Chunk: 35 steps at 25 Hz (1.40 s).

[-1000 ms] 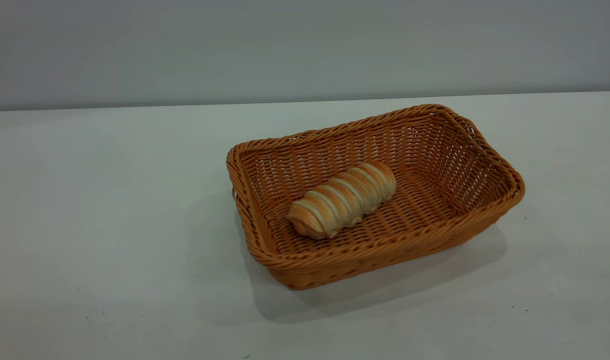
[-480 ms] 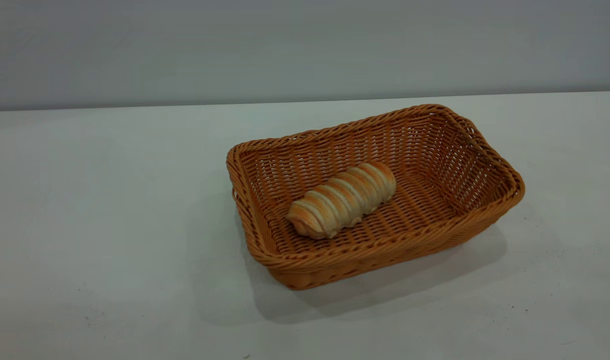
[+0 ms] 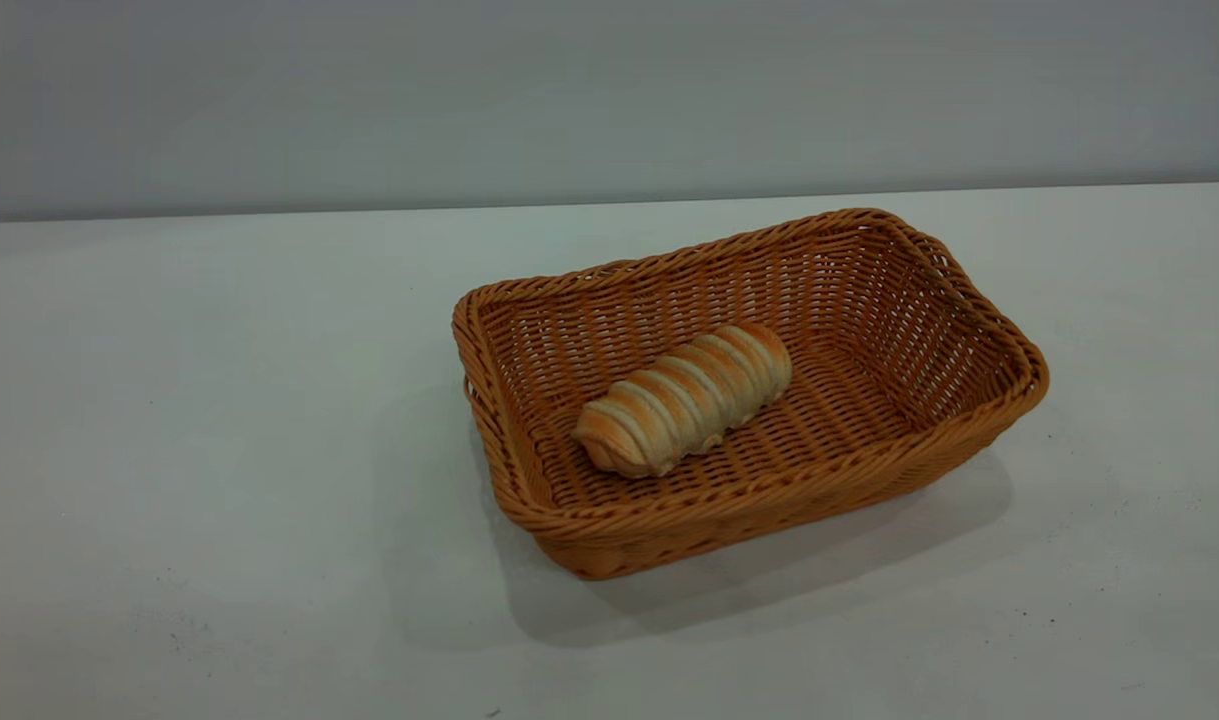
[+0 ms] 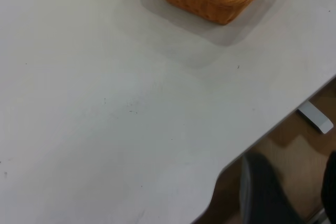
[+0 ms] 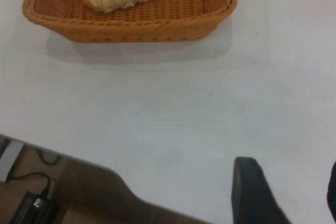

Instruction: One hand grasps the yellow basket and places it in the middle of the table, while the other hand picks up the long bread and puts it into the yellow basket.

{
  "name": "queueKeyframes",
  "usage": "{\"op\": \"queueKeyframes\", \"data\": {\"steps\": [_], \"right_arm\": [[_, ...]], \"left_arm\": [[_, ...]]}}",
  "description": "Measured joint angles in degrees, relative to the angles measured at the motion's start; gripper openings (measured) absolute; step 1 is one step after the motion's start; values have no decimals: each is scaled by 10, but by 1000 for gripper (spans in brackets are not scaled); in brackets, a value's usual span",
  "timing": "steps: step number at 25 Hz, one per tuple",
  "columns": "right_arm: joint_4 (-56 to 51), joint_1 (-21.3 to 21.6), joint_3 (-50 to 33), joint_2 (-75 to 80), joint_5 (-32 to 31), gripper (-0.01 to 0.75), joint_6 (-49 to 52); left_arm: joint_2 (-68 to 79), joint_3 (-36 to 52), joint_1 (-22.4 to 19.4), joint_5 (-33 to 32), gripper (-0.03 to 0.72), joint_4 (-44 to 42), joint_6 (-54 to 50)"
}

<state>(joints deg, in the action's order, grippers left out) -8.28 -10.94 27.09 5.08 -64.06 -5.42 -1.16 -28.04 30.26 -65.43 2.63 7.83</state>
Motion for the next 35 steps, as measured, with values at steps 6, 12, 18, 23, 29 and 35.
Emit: {"op": "queueKeyframes", "data": {"steps": [6, 12, 18, 23, 29, 35], "right_arm": [[0, 0, 0, 0, 0, 330, 0], [0, 63, 0, 0, -1, 330, -1], [0, 165, 0, 0, -1, 330, -1], [0, 168, 0, 0, -1, 330, -1], [0, 168, 0, 0, -1, 330, 0], [0, 145, 0, 0, -1, 330, 0]], "left_arm": [[0, 0, 0, 0, 355, 0, 0], [0, 0, -89, 0, 355, 0, 0], [0, 0, -266, 0, 355, 0, 1], [0, 0, -324, 0, 355, 0, 1], [0, 0, -322, 0, 355, 0, 1], [0, 0, -283, 0, 355, 1, 1]]}}
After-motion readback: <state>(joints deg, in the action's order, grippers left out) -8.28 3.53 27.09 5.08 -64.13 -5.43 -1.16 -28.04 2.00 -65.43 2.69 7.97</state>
